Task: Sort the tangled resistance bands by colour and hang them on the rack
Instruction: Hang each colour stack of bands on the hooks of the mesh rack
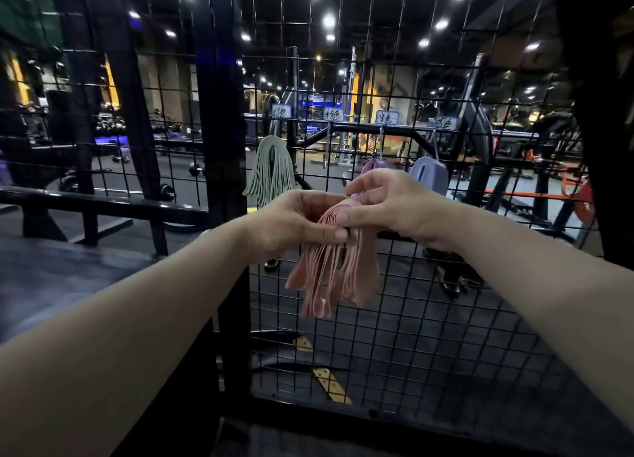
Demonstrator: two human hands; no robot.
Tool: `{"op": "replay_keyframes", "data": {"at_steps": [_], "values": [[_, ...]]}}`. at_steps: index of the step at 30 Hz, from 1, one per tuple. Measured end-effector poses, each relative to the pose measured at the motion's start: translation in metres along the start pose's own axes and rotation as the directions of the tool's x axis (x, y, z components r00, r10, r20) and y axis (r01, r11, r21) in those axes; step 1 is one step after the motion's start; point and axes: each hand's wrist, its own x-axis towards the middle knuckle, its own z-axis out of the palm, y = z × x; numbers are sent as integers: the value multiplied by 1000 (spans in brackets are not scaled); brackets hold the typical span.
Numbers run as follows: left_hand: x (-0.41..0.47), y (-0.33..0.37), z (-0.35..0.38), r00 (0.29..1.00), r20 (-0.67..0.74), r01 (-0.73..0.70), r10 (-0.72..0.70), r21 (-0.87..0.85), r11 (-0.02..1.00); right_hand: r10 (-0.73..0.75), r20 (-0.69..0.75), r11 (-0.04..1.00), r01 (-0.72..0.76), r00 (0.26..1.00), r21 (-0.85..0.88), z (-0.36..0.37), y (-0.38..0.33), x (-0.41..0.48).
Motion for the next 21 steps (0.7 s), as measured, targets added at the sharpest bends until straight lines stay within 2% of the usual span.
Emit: {"op": "replay_keyframes", "data": {"at_steps": [8,17,21], "values": [[7,-18,0,999,-11,-45,45,-71,996,23,-49,999,-21,999,43,0,14,7],[15,-28,-5,993,-93,-80,70,-110,991,82,58,981,-91,995,174,-2,20,15],[19,-29,-9,993,-102,-70,60,-102,992,93,35,975,-98,995,200,-1,23,22]]}}
